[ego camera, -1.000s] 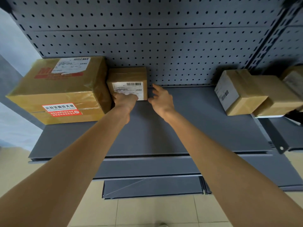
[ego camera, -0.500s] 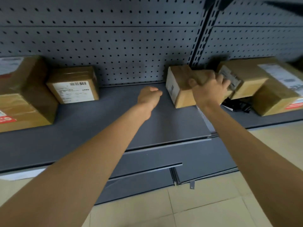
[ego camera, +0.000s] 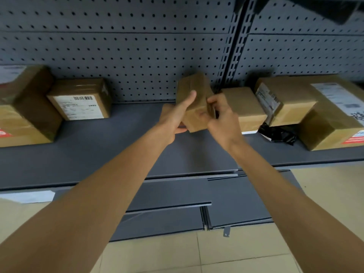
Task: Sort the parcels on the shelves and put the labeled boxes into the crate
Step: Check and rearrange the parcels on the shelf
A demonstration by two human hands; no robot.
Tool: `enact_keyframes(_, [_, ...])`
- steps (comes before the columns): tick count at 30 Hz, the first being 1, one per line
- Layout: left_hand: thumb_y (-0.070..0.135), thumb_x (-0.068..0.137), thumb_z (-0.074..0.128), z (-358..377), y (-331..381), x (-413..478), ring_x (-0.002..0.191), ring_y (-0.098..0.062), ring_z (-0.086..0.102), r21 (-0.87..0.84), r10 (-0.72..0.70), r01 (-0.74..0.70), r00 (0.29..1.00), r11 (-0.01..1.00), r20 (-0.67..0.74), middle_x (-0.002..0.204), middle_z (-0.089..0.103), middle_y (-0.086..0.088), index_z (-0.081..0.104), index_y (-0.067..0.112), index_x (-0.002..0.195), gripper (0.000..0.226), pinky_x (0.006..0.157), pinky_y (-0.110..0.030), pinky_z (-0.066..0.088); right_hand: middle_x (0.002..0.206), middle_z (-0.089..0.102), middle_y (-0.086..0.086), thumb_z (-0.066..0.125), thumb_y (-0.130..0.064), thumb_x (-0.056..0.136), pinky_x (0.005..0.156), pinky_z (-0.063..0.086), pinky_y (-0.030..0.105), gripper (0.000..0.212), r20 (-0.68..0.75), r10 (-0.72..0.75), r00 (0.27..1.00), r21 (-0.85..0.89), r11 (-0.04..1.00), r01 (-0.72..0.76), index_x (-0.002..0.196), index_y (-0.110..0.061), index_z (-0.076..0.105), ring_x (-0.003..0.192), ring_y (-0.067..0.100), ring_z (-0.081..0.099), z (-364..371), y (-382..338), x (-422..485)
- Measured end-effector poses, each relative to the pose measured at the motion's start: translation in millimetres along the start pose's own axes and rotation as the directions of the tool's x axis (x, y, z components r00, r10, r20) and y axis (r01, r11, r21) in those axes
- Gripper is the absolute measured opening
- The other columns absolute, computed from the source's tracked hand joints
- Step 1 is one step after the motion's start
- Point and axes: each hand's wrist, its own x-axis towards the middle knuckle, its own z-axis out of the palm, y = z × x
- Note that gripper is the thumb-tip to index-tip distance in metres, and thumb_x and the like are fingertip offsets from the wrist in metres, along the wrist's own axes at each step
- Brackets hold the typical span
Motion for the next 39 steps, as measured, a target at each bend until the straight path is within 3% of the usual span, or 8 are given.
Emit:
enact_keyframes(5, [0.048, 0.067, 0.081, -34, -5, -3, 0.100, -0.017, 0.066, 0.038, 0.068, -0.062, 0.984, 0.997, -0.164, 0.110, 0.066, 0.000, 0.053, 0.018, 0.111, 0.060, 0.084, -0.033, 0.056, 0.108, 0.060, -0.008, 0.059, -0.013, 0.088, 0.078, 0.040, 0.006, 0.029, 0.090, 0.004, 0.996, 0.194, 0.981, -0.022, 0.116, -0.021, 0.059, 0.099, 0.006, 0.056, 24, -14, -5])
enact_keyframes(8, [0.042, 0.064, 0.083, -49, -11, -7, 0.100, -0.014, 0.060, 0.274, 0.265, -0.195, 0.933, 0.942, -0.246, 0.112, 0.060, 0.003, 0.048, 0.019, 0.118, 0.068, 0.086, -0.030, 0.052, 0.111, 0.064, -0.007, 0.060, -0.041, 0.090, 0.089, 0.048, 0.023, 0.037, 0.191, 0.227, 0.955, 0.470, 0.833, -0.292, 0.122, -0.021, 0.054, 0.105, 0.010, 0.061, 36, -26, -4])
enact_keyframes(14, [0.020, 0.077, 0.074, -69, -18, -32, 0.117, -0.016, 0.047, 0.553, 0.528, -0.452, 0.849, 0.700, 0.025, 0.122, 0.046, 0.005, 0.056, 0.026, 0.127, 0.054, 0.094, -0.023, 0.042, 0.104, 0.067, -0.006, 0.071, -0.043, 0.081, 0.085, 0.053, 0.030, 0.039, 0.290, 0.284, 0.914, 0.559, 0.725, -0.402, 0.107, -0.020, 0.055, 0.093, 0.008, 0.066, 54, -37, 0])
enact_keyframes(17, [0.011, 0.082, 0.067, -86, -19, -36, 0.114, -0.007, 0.050, 0.495, 0.521, -0.439, 0.853, 0.750, -0.032, 0.126, 0.050, 0.008, 0.059, 0.023, 0.127, 0.048, 0.088, -0.011, 0.043, 0.096, 0.070, -0.001, 0.067, -0.032, 0.085, 0.089, 0.054, 0.035, 0.024, 0.312, 0.314, 0.897, 0.636, 0.632, -0.442, 0.102, -0.017, 0.061, 0.094, 0.015, 0.067, 63, -34, -1])
enact_keyframes(21, [0.032, 0.085, 0.070, -114, -23, -37, 0.122, -0.010, 0.048, 0.221, 0.337, -0.291, 0.918, 0.931, -0.209, 0.137, 0.046, 0.007, 0.048, 0.030, 0.134, 0.054, 0.095, -0.028, 0.046, 0.093, 0.073, 0.002, 0.056, -0.027, 0.091, 0.091, 0.054, 0.040, 0.017, 0.420, 0.243, 0.874, 0.779, 0.397, -0.485, 0.100, -0.015, 0.064, 0.099, 0.019, 0.067, 68, -29, -4])
enact_keyframes(25, [0.030, 0.089, 0.065, -121, -31, -43, 0.114, -0.010, 0.060, -0.006, 0.241, -0.243, 0.967, 0.970, -0.083, 0.121, 0.064, 0.007, 0.057, 0.035, 0.121, 0.033, 0.097, -0.039, 0.050, 0.089, 0.071, -0.001, 0.053, -0.029, 0.092, 0.098, 0.048, 0.038, 0.016, 0.465, 0.244, 0.851, 0.708, 0.475, -0.523, 0.095, -0.018, 0.065, 0.095, 0.016, 0.064, 77, -22, -7])
enact_keyframes(34, [0.031, 0.089, 0.065, -139, -44, -27, 0.110, -0.017, 0.062, -0.033, 0.208, -0.224, 0.943, 0.974, -0.258, 0.105, 0.064, 0.009, 0.061, 0.025, 0.106, 0.018, 0.095, -0.032, 0.050, 0.101, 0.070, 0.007, 0.062, -0.051, 0.084, 0.089, 0.053, 0.031, 0.044, 0.372, 0.349, 0.860, 0.460, 0.736, -0.497, 0.104, -0.013, 0.064, 0.092, 0.017, 0.068, 110, -29, 0])
enact_keyframes(39, [0.027, 0.089, 0.065, -158, -40, -7, 0.108, -0.018, 0.061, -0.033, 0.174, -0.195, 0.929, 0.980, -0.326, 0.113, 0.063, 0.000, 0.057, 0.015, 0.116, 0.031, 0.089, -0.028, 0.050, 0.107, 0.067, 0.006, 0.064, -0.060, 0.078, 0.091, 0.054, 0.036, 0.053, 0.353, 0.373, 0.858, 0.425, 0.753, -0.502, 0.102, -0.013, 0.062, 0.097, 0.021, 0.066, 141, -48, 21])
